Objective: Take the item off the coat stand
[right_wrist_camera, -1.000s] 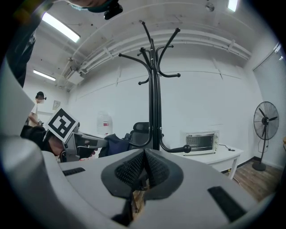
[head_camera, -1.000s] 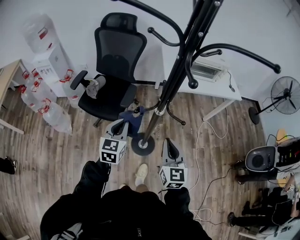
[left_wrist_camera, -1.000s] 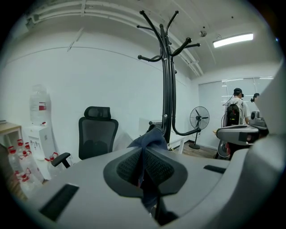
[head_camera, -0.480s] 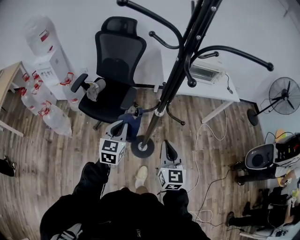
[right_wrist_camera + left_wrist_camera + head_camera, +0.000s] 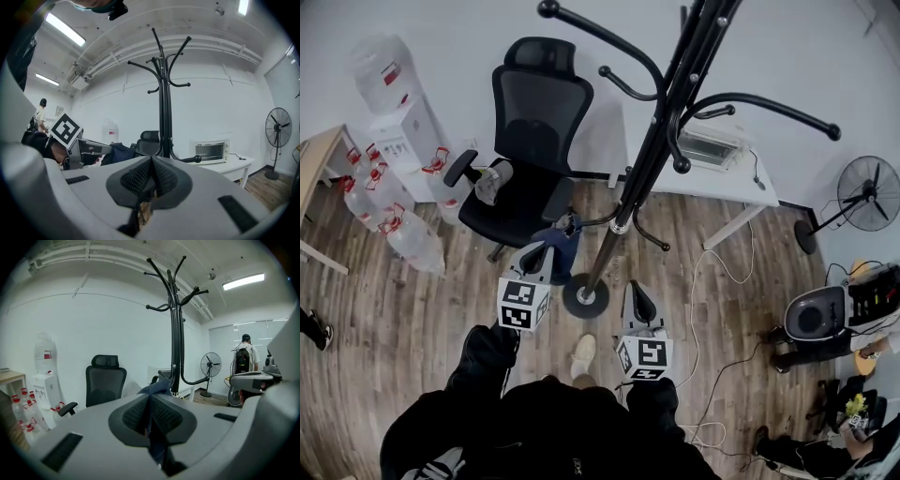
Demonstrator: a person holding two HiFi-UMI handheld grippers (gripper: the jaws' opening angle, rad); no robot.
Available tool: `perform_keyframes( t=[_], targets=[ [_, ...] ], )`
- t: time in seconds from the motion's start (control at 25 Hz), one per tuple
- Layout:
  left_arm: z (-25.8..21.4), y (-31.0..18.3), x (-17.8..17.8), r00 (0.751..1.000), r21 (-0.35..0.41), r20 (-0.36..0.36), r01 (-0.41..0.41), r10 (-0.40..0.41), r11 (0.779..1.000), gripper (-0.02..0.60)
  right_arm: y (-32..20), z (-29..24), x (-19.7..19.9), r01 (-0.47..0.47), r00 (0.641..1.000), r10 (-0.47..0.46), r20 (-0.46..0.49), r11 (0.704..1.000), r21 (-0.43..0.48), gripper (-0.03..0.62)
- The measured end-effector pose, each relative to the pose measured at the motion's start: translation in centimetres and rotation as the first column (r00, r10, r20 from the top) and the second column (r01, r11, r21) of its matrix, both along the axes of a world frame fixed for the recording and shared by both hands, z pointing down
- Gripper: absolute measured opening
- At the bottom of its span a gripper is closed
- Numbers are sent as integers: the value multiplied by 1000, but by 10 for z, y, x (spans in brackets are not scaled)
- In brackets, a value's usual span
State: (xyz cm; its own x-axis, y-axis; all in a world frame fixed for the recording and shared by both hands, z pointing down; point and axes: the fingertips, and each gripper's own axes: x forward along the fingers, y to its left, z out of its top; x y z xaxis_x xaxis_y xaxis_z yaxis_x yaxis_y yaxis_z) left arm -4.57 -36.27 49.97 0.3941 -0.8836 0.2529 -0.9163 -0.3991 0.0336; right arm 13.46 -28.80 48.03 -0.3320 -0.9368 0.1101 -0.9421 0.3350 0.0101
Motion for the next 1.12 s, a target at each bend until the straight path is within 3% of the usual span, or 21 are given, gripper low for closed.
perform_keyframes(
  t=[0.6, 1.12],
  targets=[
    [-34, 38, -27, 999, 61, 12, 48, -49, 997, 31, 18, -14, -20, 46, 999, -46, 4, 999, 30, 17],
    [-44, 117, -68, 996, 78, 16, 84, -86, 993, 31, 53, -27, -61, 95, 995, -95, 0, 993, 68, 17]
  ],
)
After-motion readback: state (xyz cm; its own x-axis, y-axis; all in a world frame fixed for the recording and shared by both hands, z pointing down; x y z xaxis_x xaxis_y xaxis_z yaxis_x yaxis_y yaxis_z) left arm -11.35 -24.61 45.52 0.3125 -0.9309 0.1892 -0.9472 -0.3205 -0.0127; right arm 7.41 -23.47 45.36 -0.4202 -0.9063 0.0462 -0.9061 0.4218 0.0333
